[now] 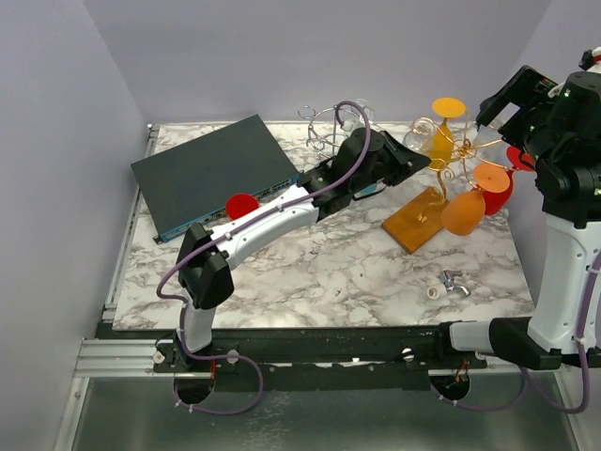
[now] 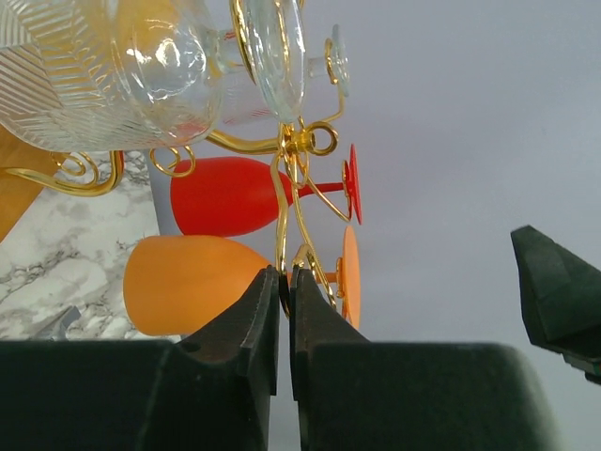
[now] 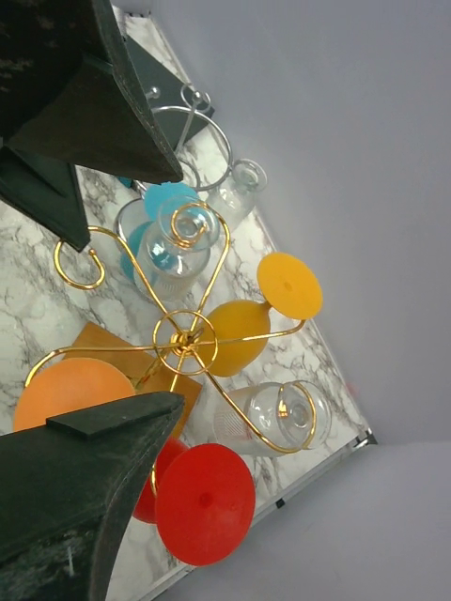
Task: Take the wine glass off the wine glass rack
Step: Adjust the wine rack at the center of the board, then pick up the wine glass from the wine rack.
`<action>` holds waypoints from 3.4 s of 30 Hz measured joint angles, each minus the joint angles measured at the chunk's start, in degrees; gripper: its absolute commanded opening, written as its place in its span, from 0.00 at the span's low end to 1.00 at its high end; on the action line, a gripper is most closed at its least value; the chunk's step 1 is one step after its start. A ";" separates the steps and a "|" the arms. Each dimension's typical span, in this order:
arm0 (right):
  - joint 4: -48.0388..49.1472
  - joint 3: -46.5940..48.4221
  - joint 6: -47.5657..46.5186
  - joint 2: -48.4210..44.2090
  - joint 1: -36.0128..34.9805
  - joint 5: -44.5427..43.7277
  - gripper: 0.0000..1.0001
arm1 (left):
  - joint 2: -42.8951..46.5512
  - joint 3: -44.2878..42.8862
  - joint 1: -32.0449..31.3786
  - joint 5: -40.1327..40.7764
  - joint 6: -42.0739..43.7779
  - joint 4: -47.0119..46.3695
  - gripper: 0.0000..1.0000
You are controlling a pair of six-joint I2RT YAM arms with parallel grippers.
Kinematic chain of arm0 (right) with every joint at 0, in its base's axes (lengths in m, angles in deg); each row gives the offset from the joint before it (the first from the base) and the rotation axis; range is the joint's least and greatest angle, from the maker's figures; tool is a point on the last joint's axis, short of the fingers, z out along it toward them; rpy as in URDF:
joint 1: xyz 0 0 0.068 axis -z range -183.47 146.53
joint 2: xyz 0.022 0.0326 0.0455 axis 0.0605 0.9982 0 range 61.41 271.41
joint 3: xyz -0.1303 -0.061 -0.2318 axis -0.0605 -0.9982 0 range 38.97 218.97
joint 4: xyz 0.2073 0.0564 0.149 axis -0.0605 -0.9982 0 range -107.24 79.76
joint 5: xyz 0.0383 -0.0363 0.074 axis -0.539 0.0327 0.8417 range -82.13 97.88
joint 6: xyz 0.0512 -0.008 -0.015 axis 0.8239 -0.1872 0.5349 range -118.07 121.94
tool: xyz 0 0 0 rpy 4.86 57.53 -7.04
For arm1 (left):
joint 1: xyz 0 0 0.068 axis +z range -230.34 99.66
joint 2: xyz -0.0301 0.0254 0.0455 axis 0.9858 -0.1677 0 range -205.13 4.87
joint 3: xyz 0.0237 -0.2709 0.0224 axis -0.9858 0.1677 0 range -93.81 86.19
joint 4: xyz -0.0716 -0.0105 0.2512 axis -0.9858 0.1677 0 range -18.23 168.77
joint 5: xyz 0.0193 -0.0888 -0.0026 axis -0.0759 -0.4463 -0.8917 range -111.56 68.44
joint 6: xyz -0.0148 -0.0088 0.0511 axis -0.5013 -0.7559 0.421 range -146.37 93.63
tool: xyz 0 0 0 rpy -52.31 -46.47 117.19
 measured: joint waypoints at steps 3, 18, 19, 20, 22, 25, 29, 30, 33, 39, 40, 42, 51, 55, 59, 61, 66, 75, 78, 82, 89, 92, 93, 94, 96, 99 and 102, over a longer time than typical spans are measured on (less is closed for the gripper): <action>0.00 -0.70 0.39 -1.79 0.00 1.40 0.99 | -0.94 -1.64 0.48 -0.59 -0.24 0.59 0.00; 0.00 -5.53 0.42 -4.46 0.00 4.74 0.99 | -7.08 -11.37 4.70 -7.52 -0.31 2.97 0.00; 0.00 -5.77 0.42 -4.57 0.00 4.98 0.99 | -7.82 -12.48 5.09 -8.39 -0.26 3.23 0.00; 0.00 -6.05 0.42 -4.72 0.00 5.18 0.99 | -8.33 -13.25 5.40 -8.96 -0.24 3.43 0.00; 0.00 -6.73 0.42 -5.20 0.00 5.60 0.99 | -9.44 -14.71 6.19 -10.29 -0.20 3.54 0.00; 0.02 -7.80 0.42 -6.19 0.00 6.08 0.99 | -10.95 -16.76 7.63 -12.61 -0.20 3.69 0.00; -0.04 -8.72 0.42 -7.34 0.00 6.19 0.99 | -12.59 -19.04 9.16 -15.10 -0.09 4.35 0.00; -0.13 -8.98 0.42 -7.69 0.00 6.16 0.99 | -12.87 -19.37 9.44 -15.50 -0.09 4.42 0.00; -0.37 -10.01 0.44 -8.81 0.00 5.77 1.00 | -13.84 -20.74 10.32 -17.11 -0.07 4.61 0.00; -0.61 -17.40 1.73 -13.60 0.00 4.22 0.97 | -15.52 -23.04 11.76 -19.63 0.04 4.70 0.00; -0.61 -19.19 2.10 -14.60 0.00 4.02 0.96 | -15.67 -23.23 11.98 -19.91 0.04 4.74 0.00; -0.57 -22.53 3.06 -16.20 0.00 3.80 0.94 | -15.82 -23.39 12.37 -20.35 0.09 4.76 0.00; 1.70 -31.54 7.93 -18.29 0.00 3.82 0.80 | -16.02 -23.39 13.57 -21.14 0.72 5.31 0.07; 3.61 -32.89 9.77 -18.91 0.00 3.69 0.71 | -16.06 -23.39 13.70 -21.20 0.94 5.42 0.14; 5.11 -33.73 11.23 -19.17 0.00 3.41 0.66 | -16.06 -23.39 13.73 -21.20 1.53 5.49 0.21; 5.64 -33.97 11.78 -19.21 0.00 3.21 0.65 | -16.09 -23.39 13.73 -21.18 1.81 5.53 0.23; 6.99 -34.75 12.46 -19.21 0.00 2.73 0.64 | -16.48 -23.39 13.73 -21.14 2.08 5.53 0.32; 8.37 -38.29 13.07 -19.21 0.00 2.21 0.58 | -16.63 -23.39 13.84 -21.14 2.36 5.53 0.43; 8.55 -39.12 13.38 -19.21 0.00 1.95 0.54 | -16.63 -23.39 13.86 -21.14 2.60 5.53 0.48; 9.20 -39.28 13.94 -19.21 0.00 1.84 0.50 | -16.63 -23.37 13.88 -21.14 2.99 5.55 0.54; 11.54 -39.28 15.10 -19.02 0.00 1.81 0.48 | -16.63 -23.37 13.94 -21.16 3.23 5.55 0.59; 12.52 -39.71 15.87 -18.88 0.00 1.84 0.47 | -16.61 -23.37 13.99 -21.16 3.52 5.55 0.62; 12.92 -40.02 16.09 -18.88 0.00 1.86 0.46 | -16.61 -23.37 14.03 -21.16 3.69 5.55 0.62; 13.18 -40.30 16.37 -18.88 0.00 1.86 0.45 | -16.61 -23.37 14.16 -21.16 3.80 5.55 0.63; 13.62 -40.89 16.94 -18.82 0.00 1.90 0.44 | -16.59 -23.30 14.23 -21.16 4.13 5.55 0.63; 14.25 -41.75 17.62 -18.62 0.00 1.92 0.42 | -16.31 -22.47 14.27 -21.18 4.50 5.64 0.63; 14.64 -42.60 18.29 -18.60 0.00 1.92 0.39 | -15.58 -21.75 14.36 -21.18 4.76 5.86 0.63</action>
